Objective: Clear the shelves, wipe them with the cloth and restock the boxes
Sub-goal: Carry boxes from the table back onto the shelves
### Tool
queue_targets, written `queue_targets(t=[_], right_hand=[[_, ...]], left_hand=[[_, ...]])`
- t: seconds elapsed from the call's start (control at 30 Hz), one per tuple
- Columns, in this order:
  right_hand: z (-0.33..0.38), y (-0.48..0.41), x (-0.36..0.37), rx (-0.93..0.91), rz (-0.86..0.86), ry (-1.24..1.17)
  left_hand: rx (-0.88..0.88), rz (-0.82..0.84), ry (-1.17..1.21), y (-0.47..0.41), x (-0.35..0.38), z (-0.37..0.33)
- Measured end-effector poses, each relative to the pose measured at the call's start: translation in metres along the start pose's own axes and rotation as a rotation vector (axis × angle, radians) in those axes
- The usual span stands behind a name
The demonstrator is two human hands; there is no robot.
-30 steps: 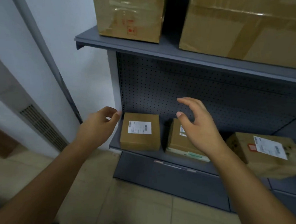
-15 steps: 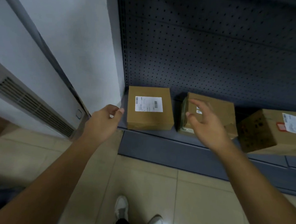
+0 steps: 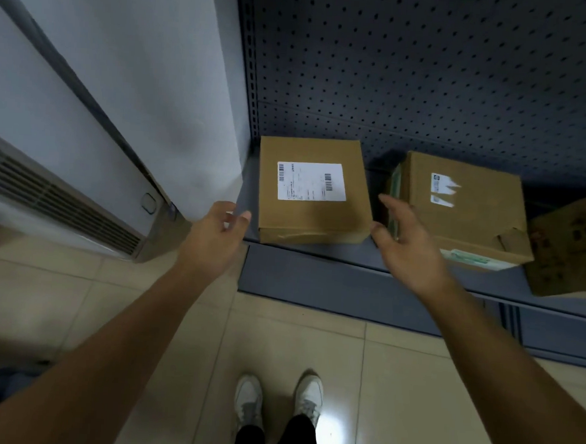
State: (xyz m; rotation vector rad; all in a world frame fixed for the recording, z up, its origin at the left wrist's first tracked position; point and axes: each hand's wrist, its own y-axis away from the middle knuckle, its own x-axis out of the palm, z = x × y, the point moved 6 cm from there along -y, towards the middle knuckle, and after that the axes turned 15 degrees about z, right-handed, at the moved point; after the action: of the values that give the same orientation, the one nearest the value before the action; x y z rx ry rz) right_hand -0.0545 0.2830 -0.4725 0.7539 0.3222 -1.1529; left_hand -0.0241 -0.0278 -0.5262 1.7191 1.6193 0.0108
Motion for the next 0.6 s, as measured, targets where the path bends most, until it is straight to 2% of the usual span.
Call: queue_targets(t=[0.5, 0.6], right_hand=[[-0.092, -0.121, 0.044, 0.125, 0.020, -0.116], [-0.107, -0.139, 0.051, 0.168, 0.015, -0.209]], left_hand=[[-0.058, 0.092, 0.315, -0.112, 0.075, 0.022], [-0.044, 0.102, 0.333, -0.130, 0.081, 0.023]])
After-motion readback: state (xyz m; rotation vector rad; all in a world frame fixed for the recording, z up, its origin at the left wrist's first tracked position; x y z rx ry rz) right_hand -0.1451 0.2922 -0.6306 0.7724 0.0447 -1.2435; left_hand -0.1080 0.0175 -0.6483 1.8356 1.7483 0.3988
